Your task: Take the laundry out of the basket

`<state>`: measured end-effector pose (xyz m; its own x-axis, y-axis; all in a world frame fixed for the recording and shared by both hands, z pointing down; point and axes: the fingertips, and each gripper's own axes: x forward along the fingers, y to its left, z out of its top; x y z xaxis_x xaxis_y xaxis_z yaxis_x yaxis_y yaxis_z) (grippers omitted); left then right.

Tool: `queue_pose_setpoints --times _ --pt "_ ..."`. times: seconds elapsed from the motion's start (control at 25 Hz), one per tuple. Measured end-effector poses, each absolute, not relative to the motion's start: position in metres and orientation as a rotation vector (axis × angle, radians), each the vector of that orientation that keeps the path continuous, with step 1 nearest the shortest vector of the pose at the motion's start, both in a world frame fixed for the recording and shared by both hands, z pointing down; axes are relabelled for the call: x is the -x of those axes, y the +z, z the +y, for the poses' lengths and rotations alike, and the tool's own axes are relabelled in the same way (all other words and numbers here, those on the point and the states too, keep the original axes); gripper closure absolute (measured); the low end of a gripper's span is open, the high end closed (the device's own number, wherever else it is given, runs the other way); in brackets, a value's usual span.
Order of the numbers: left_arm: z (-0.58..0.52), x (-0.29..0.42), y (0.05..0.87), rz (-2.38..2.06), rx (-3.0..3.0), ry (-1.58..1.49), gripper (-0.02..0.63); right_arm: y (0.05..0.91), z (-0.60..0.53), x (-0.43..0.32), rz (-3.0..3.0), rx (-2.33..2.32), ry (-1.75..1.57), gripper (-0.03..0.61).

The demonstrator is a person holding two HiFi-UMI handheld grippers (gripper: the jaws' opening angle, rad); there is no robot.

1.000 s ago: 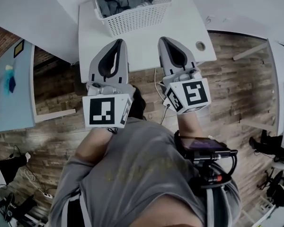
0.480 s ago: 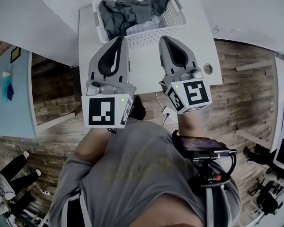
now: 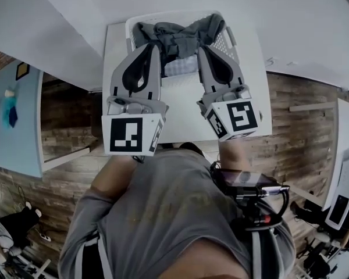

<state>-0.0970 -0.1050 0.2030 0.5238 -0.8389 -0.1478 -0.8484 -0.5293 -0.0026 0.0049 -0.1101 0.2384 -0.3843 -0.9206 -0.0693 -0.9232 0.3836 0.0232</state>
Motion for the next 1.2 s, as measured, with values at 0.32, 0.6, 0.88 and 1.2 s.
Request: queue_pose_setpoints --times 0.32,0.6,0.88,1.2 --pt "-0.131 0.105 0.203 1.586 2.626 0.185 0.606 0.229 -0.146 0.007 2.65 1.607 0.118 0.571" --pt "-0.163 0.11 0.21 1.676 2.615 0.17 0.606 0.241 -0.182 0.019 2.734 1.527 0.067 0.571" --pt "-0.197 0.118 0.227 1.748 2.62 0.114 0.606 0.27 -0.218 0.035 2.817 1.474 -0.021 0.571" --pt "-0.234 0.127 0.249 1.806 2.657 0.084 0.606 0.303 -0.253 0.065 2.915 1.343 -0.164 0.553"
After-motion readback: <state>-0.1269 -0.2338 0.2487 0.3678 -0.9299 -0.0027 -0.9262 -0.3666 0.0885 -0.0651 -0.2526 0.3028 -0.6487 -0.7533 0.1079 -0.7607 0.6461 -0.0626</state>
